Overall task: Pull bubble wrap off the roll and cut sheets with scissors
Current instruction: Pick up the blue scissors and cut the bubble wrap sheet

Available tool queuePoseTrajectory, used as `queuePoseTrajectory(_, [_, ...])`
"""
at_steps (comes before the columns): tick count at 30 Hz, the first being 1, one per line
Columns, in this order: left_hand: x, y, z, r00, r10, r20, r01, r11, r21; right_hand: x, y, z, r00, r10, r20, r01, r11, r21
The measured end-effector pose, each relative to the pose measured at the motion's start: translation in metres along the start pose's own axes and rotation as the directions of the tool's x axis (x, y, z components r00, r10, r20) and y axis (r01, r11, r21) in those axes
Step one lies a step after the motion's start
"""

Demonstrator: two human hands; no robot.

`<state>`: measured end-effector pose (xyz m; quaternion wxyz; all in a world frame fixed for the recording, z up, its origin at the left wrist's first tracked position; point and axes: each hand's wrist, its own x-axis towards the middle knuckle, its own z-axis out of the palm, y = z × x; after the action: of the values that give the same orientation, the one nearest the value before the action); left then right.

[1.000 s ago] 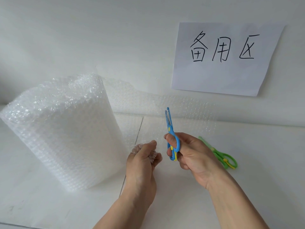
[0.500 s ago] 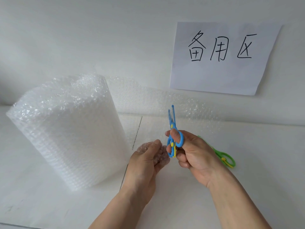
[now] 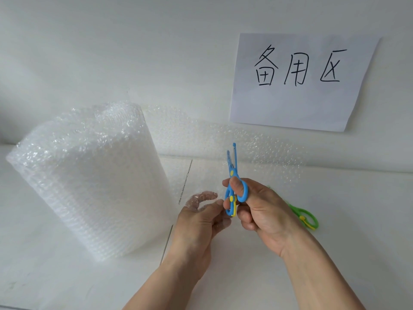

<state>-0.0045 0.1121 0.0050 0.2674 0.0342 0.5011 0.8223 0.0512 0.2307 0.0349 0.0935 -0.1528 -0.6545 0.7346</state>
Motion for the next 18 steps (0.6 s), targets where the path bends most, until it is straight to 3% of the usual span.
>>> queuePoseTrajectory(18, [0.0011, -0.0009, -0.0005, 0.998, 0.028, -0.048, -0.028, 1.0, 0.003, 0.0028, -0.0047, 0.0005, 0.995, -0.01, -0.099, 0.013, 1.0, 0.029])
